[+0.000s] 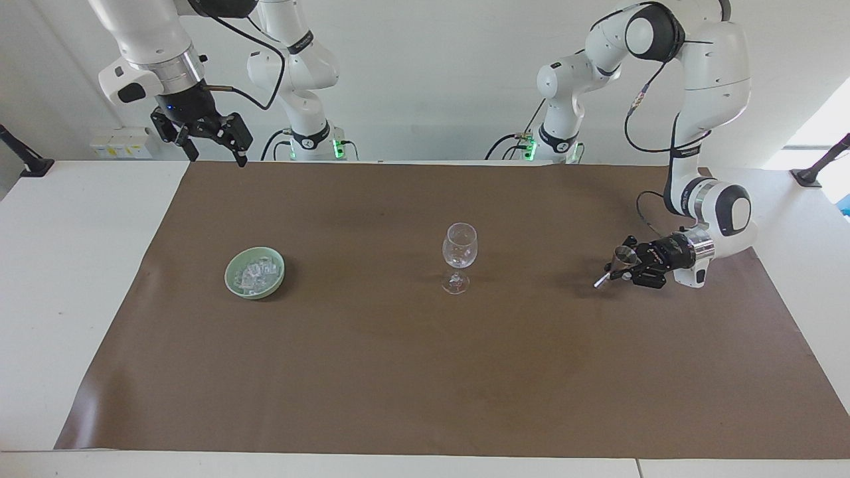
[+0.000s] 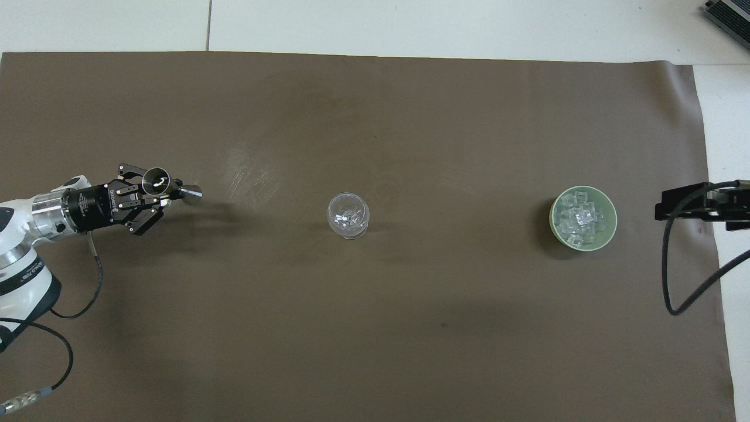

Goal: Pour wine and add ice with both arms
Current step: 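Carry the jigger with the left gripper over the wine glass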

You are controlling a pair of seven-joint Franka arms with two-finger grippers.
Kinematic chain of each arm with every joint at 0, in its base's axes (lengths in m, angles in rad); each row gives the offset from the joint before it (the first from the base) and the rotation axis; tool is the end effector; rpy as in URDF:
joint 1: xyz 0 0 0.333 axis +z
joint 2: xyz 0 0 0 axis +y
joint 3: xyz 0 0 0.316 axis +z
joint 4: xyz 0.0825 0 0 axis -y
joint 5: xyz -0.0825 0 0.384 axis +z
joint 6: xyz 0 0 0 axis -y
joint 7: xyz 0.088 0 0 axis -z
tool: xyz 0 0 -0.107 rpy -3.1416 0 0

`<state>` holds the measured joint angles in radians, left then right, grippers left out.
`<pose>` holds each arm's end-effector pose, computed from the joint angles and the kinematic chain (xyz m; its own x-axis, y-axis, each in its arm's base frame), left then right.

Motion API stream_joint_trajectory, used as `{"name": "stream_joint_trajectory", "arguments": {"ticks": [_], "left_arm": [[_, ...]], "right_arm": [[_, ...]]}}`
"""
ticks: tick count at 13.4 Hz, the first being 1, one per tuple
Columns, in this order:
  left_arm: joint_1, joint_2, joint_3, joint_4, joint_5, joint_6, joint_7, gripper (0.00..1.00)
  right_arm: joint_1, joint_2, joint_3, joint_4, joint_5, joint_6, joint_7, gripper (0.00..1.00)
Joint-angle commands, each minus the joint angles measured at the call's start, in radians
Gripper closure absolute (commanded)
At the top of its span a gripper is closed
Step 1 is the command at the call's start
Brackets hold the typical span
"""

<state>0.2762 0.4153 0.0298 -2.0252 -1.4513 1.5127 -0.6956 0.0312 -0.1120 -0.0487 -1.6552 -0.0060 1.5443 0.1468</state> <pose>0.5638 0.0608 0.2764 -0.0091 0.0434 -0.9990 0.9848 0.1738 -0.0015 0.5163 -0.0112 0.6423 0.9866 -0.1634 0.0010 -0.1634 -0.9866 0.0004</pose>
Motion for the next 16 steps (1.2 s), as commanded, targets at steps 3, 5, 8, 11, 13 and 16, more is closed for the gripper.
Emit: {"name": "stream_joint_trajectory", "arguments": {"ticks": [3,5,8,11,13,16], "left_arm": [[-0.064,-0.085,0.01,-0.053,-0.018,0.003,-0.045,1.0],[-0.087,-0.098,0.01,-0.055,-0.02,0.01,-0.051,1.0],[-0.129,-0.119,0.009,-0.053,-0.038,0.018,-0.068,1.0],[-0.169,-0.145,0.007,-0.053,-0.041,0.055,-0.087,1.0],[-0.196,-0.165,0.006,-0.052,-0.043,0.087,-0.093,1.0],[-0.248,-0.21,0.007,-0.05,-0.041,0.162,-0.131,1.0]], "right_arm": [[-0.016,-0.018,0.012,-0.018,0.005,-0.006,-0.027,0.0],[-0.016,-0.018,0.012,-0.018,0.005,-0.006,-0.027,0.0],[-0.016,-0.018,0.012,-0.018,0.005,-0.006,-0.027,0.0],[-0.016,-0.018,0.012,-0.018,0.005,-0.006,-0.027,0.0],[-0.016,-0.018,0.012,-0.018,0.005,-0.006,-0.027,0.0],[-0.016,-0.018,0.012,-0.018,0.005,-0.006,-0.027,0.0]]}}
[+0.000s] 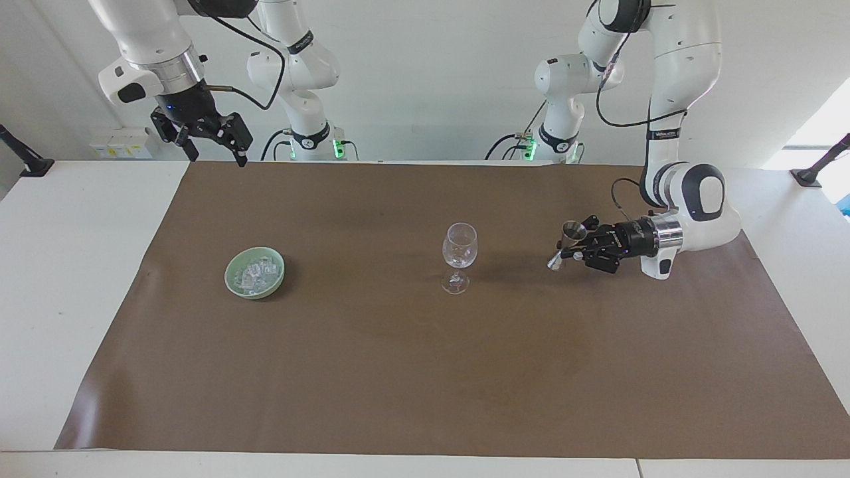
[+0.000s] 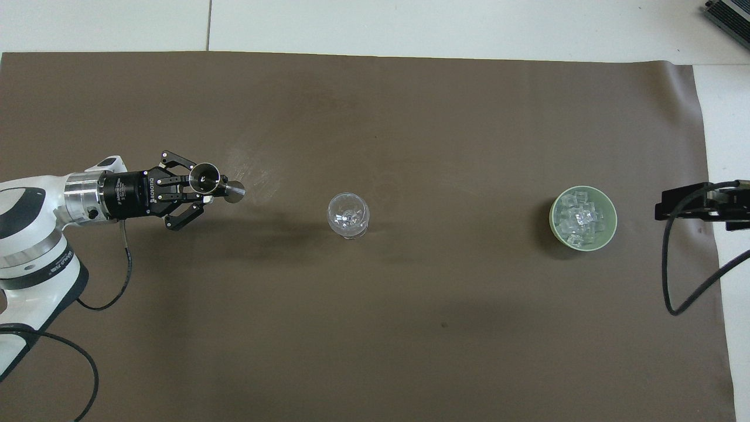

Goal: Pour wine and add ice with both arms
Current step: 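Carry the jigger with the left gripper over the wine glass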

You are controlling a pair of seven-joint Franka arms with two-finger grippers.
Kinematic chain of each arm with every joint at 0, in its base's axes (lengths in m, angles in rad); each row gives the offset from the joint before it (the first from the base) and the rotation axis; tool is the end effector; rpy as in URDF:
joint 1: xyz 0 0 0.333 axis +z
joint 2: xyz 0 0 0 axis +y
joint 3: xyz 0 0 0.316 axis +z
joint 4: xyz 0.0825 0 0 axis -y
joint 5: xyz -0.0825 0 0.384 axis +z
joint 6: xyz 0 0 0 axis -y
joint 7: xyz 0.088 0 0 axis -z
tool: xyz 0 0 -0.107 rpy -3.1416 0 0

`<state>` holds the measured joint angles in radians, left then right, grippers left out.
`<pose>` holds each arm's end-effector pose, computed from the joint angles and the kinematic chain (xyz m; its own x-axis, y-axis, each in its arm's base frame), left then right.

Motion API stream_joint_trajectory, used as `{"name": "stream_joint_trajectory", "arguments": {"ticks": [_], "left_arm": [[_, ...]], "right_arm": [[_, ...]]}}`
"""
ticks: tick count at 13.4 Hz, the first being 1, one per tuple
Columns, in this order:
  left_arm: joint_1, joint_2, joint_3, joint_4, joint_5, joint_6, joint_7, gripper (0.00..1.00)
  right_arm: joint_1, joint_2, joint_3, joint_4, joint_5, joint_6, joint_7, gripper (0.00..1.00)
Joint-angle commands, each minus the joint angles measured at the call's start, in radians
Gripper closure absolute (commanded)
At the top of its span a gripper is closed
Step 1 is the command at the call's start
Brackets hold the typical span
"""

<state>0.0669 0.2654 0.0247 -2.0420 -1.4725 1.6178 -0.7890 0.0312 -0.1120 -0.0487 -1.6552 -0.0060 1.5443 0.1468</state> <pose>0.5714 -0.0508 0.3489 0.0391 0.1130 -0.9928 0.9975 0.0544 0.0455 0.5163 -0.0112 0.6423 0.9866 -0.1634 0.0010 -0.1634 -0.9866 0.0004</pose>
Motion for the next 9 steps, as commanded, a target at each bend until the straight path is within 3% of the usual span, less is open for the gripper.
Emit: {"name": "stream_joint_trajectory", "arguments": {"ticks": [1,9], "left_arm": [[-0.051,-0.072,0.011,-0.033,-0.022,0.069,-0.045,1.0],[-0.212,-0.189,0.017,-0.037,-0.009,0.237,-0.111,1.0]], "right_arm": [[-0.016,-0.018,0.012,-0.018,0.005,-0.006,-0.027,0.0],[-0.016,-0.018,0.012,-0.018,0.005,-0.006,-0.027,0.0]]}}
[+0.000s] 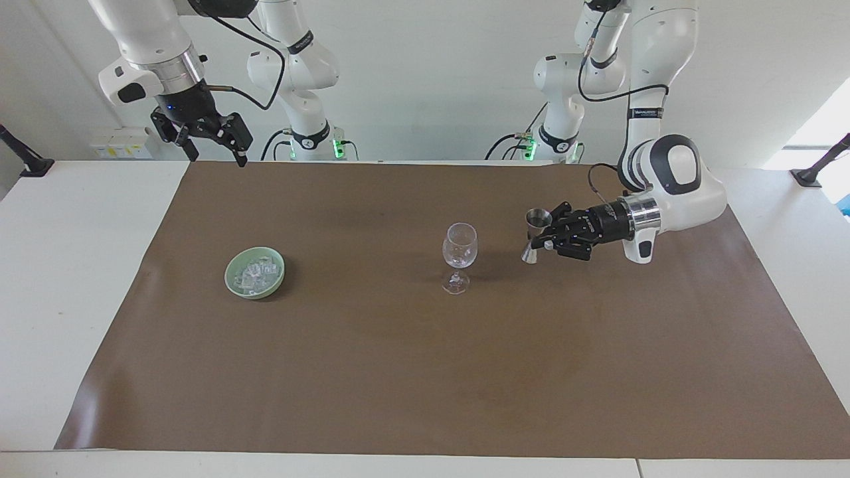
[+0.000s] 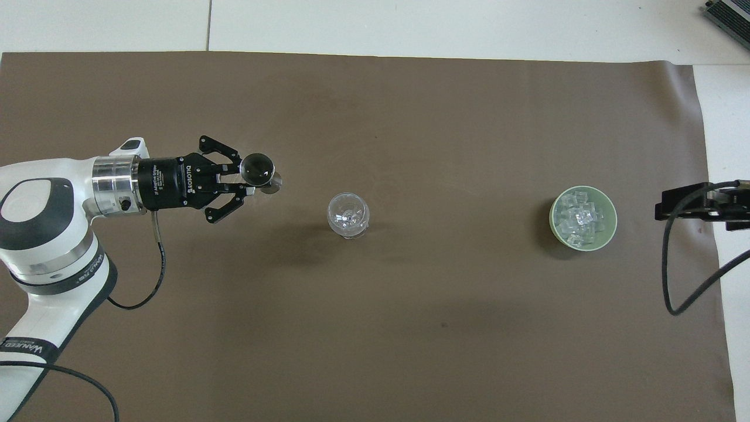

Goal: Pour wine and add ice with both arms
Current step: 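Carry the jigger with the left gripper over the wine glass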

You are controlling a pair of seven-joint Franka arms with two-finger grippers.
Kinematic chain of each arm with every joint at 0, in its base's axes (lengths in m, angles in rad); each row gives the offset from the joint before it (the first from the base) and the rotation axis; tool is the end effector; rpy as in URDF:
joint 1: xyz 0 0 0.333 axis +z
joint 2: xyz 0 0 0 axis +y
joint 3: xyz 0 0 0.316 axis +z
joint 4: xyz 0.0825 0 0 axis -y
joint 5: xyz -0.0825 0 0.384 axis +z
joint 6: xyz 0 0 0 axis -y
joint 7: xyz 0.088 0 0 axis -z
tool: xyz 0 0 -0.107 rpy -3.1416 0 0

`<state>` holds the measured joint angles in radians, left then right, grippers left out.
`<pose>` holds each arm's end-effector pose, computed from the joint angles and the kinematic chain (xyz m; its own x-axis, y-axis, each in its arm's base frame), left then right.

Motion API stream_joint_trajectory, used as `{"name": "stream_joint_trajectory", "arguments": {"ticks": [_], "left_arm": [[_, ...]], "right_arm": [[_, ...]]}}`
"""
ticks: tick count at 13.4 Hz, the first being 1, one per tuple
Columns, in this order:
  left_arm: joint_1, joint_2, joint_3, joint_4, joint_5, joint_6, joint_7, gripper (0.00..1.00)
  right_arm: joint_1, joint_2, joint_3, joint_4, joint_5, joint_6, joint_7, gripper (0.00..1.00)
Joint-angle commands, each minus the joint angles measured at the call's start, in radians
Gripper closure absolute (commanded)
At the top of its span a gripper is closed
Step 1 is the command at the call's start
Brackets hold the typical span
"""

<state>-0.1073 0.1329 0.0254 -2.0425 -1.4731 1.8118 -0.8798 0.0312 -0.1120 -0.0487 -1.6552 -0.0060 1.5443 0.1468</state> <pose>0.5645 -0.1295 0.4149 0.1003 0.2223 -0.9698 0.9930 0.0392 0.1117 0.5163 -0.0112 0.6423 0.9866 -0.1634 0.0010 -0.1634 -0.9866 0.0004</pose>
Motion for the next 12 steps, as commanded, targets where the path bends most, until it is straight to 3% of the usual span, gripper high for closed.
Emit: {"name": "stream_joint_trajectory", "arguments": {"ticks": [1,4,12], "left_arm": [[-0.051,-0.065,0.015,-0.036,-0.004,0.07,-0.024,1.0],[-0.121,-0.105,0.015,-0.036,0.04,0.168,-0.025,1.0],[-0.256,-0.119,0.011,-0.025,0.203,0.397,-0.031,1.0]], "right_arm": [[-0.016,-0.018,0.012,-0.018,0.005,-0.006,-0.027,0.0],[-0.016,-0.018,0.012,-0.018,0.005,-0.006,-0.027,0.0],[-0.016,-0.018,0.012,-0.018,0.005,-0.006,-0.027,0.0]]}}
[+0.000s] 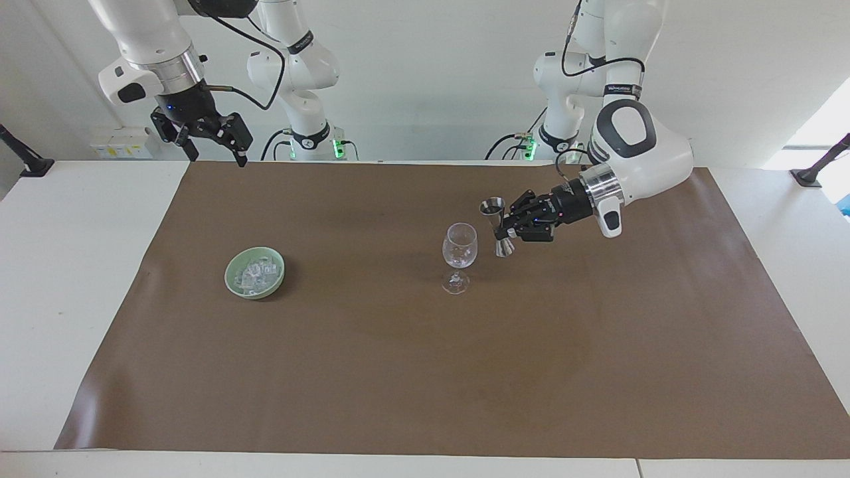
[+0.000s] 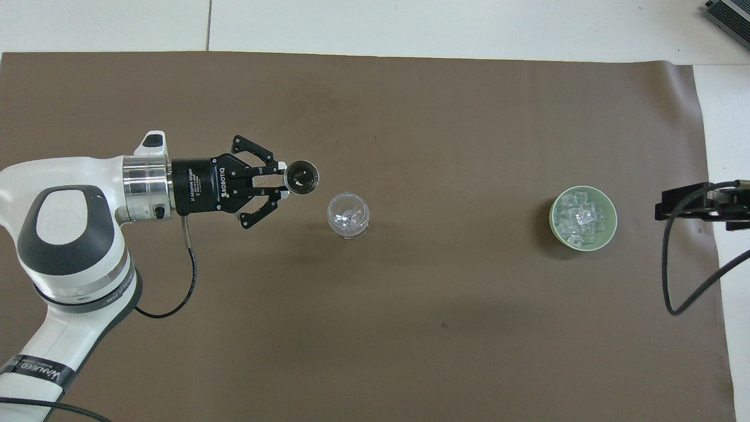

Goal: Pour wine and add ice with both arms
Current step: 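Carry the jigger with the left gripper over the wine glass, then tilt the jigger with the left gripper to pour into the glass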

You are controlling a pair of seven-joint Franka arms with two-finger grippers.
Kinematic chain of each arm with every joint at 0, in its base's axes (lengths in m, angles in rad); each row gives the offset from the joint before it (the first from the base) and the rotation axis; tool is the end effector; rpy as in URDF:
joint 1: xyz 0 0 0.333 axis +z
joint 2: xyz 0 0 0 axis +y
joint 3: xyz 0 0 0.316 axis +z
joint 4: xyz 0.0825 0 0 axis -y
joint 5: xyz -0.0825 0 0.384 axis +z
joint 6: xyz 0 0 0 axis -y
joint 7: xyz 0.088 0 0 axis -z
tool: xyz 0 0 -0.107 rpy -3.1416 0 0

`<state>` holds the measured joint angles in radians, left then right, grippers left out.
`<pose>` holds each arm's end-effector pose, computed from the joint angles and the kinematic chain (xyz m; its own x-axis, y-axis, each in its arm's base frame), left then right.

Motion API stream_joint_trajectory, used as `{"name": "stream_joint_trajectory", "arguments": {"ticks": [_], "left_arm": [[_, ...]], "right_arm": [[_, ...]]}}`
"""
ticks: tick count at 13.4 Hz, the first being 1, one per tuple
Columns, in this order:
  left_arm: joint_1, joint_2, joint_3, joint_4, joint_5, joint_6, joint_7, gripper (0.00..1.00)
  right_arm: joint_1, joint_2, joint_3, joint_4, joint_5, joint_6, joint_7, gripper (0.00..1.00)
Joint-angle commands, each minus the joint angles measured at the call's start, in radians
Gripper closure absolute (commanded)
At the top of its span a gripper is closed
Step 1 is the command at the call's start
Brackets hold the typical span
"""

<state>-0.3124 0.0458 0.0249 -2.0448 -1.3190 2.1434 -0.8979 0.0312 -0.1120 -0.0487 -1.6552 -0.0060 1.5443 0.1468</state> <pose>0.5450 -0.2040 0.4510 0.2636 0.4673 -0.8439 0.9571 -0.0174 0.2893 0.5163 -0.0112 0.6423 0.9866 -0.1634 0.0010 -0.1634 -0.9866 0.0004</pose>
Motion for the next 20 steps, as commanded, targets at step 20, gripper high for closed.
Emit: {"name": "stream_joint_trajectory", "arguments": {"ticks": [20], "left_arm": [[-0.186,-0.043,0.01,-0.005,0.492,0.348,-0.004,1.0]], "right_arm": [[-0.016,-0.018,0.012,-0.018,0.005,-0.006,-0.027,0.0]]}}
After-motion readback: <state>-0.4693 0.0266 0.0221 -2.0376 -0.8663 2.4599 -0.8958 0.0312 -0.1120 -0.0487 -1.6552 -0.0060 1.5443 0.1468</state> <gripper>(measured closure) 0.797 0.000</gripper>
